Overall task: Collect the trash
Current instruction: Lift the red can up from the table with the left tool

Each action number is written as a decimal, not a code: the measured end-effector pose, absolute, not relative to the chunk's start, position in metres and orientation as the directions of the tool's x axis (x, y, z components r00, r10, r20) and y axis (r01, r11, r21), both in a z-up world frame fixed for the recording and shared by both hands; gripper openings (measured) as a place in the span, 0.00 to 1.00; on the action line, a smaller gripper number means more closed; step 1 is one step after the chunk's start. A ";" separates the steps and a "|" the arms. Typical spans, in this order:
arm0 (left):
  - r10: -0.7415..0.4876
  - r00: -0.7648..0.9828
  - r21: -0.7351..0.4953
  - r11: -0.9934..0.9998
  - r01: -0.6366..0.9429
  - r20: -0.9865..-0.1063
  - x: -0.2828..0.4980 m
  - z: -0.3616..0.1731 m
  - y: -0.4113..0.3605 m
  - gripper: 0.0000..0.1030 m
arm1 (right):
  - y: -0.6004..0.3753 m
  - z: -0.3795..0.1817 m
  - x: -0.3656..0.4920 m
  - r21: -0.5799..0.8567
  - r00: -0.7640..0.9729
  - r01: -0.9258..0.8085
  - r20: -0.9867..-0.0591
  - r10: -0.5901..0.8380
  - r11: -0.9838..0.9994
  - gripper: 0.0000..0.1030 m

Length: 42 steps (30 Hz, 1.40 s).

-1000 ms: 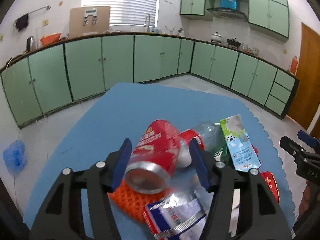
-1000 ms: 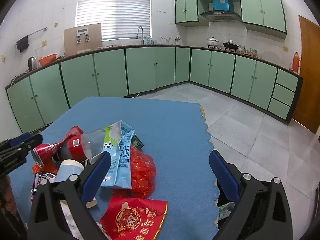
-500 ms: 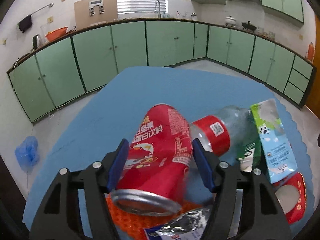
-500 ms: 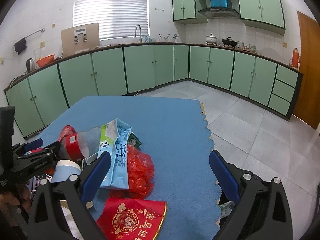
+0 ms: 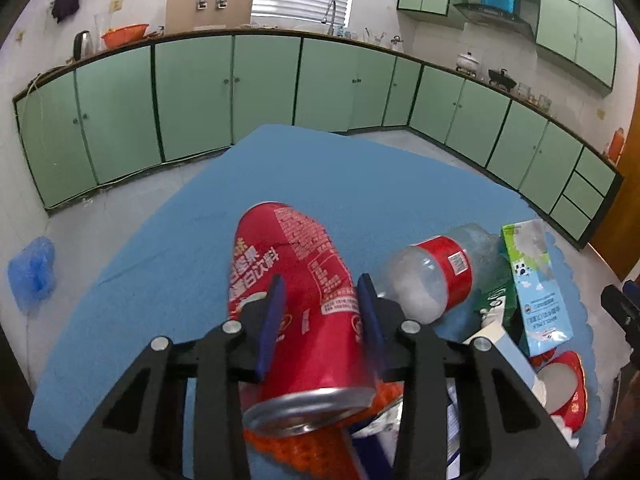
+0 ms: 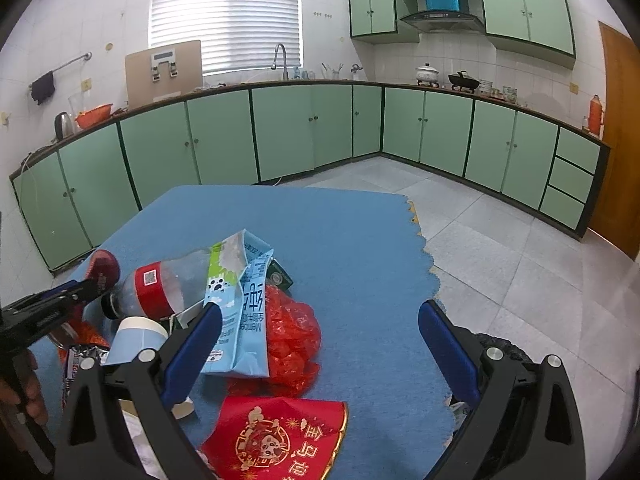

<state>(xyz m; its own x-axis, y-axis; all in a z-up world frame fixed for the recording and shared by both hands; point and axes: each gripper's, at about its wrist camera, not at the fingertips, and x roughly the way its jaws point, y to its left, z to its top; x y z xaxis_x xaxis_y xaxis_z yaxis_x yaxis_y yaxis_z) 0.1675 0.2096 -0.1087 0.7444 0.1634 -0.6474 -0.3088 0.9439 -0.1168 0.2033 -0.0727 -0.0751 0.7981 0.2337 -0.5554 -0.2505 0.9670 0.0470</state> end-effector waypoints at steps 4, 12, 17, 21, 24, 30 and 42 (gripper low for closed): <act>0.196 0.726 -0.091 0.937 -0.336 -0.659 0.154 -0.110 0.217 0.40 | -0.071 -0.073 0.202 0.046 0.799 -0.257 -0.552 0.239 0.965 0.94; 0.199 0.706 -0.136 0.912 -0.388 -0.680 0.145 -0.112 0.240 0.41 | -0.064 -0.074 0.199 0.046 0.795 -0.268 -0.553 0.248 0.962 0.94; 0.194 0.728 -0.142 0.917 -0.372 -0.657 0.152 -0.109 0.234 0.34 | -0.060 -0.075 0.200 0.036 0.792 -0.275 -0.558 0.248 0.961 0.94; 0.201 0.735 -0.128 0.923 -0.364 -0.648 0.157 -0.106 0.227 0.27 | -0.056 -0.080 0.205 0.037 0.780 -0.283 -0.573 0.252 0.959 0.91; 0.227 0.725 -0.093 0.923 -0.372 -0.651 0.161 -0.107 0.224 0.27 | -0.049 -0.087 0.211 0.043 0.762 -0.293 -0.592 0.261 0.955 0.90; 0.274 0.649 -0.065 0.892 -0.447 -0.710 0.166 -0.120 0.245 0.32 | -0.043 -0.097 0.214 0.044 0.742 -0.309 -0.613 0.270 0.950 0.88; 0.215 0.692 -0.130 0.903 -0.410 -0.689 0.165 -0.117 0.253 0.12 | -0.033 -0.102 0.222 0.022 0.736 -0.314 -0.627 0.257 0.949 0.88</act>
